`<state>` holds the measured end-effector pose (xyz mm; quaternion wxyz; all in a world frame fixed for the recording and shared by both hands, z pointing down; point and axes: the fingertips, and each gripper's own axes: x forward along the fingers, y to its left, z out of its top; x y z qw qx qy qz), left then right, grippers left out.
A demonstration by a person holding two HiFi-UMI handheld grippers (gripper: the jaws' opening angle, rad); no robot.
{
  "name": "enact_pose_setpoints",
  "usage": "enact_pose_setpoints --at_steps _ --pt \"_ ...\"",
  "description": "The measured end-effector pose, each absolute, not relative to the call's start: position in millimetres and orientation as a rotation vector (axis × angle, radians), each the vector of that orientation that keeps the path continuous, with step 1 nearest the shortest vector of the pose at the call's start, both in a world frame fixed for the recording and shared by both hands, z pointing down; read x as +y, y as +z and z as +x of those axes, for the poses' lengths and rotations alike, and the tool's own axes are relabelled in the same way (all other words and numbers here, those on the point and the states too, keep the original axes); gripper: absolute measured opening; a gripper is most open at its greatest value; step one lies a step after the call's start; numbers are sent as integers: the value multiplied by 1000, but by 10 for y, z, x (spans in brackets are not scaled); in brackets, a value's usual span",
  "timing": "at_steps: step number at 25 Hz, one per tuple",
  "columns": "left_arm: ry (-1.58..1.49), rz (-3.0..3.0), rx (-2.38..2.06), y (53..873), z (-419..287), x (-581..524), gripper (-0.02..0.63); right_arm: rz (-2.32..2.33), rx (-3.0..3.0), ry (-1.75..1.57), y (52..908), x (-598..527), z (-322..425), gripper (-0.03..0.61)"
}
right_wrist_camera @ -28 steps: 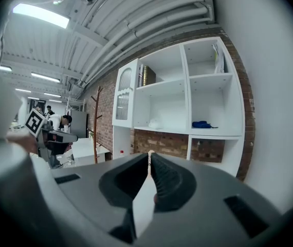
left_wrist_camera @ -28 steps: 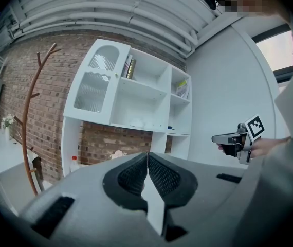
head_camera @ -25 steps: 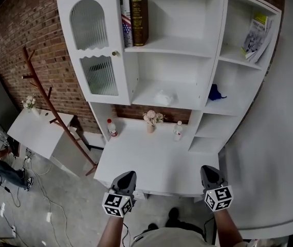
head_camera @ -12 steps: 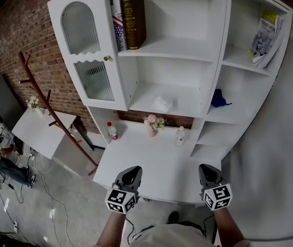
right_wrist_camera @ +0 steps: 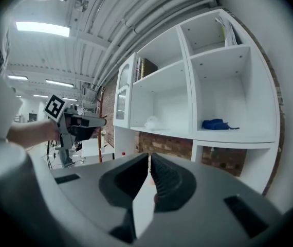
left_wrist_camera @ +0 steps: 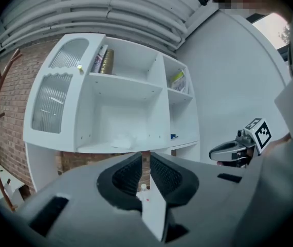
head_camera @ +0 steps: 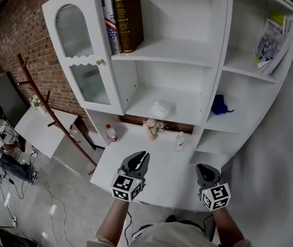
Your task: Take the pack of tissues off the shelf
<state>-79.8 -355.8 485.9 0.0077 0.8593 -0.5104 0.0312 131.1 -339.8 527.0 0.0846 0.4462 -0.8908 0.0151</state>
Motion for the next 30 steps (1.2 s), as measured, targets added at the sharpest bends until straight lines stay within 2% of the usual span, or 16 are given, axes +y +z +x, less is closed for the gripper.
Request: enact_pose_setpoints --at_steps 5,8,19,30 --pt "101 2697 -1590 4764 -554 -3914 34 1293 -2671 48 5315 -3562 1448 34" --pt "128 2695 -1610 4742 -463 -4093 89 1270 -2683 58 5375 -3649 1511 34" --pt "234 2669 -1682 4629 -325 -4723 144 1254 -2700 108 5486 -3878 1700 34" --pt "298 2582 -1769 4693 -356 -5205 181 1262 -2697 58 5336 -4154 1526 34"
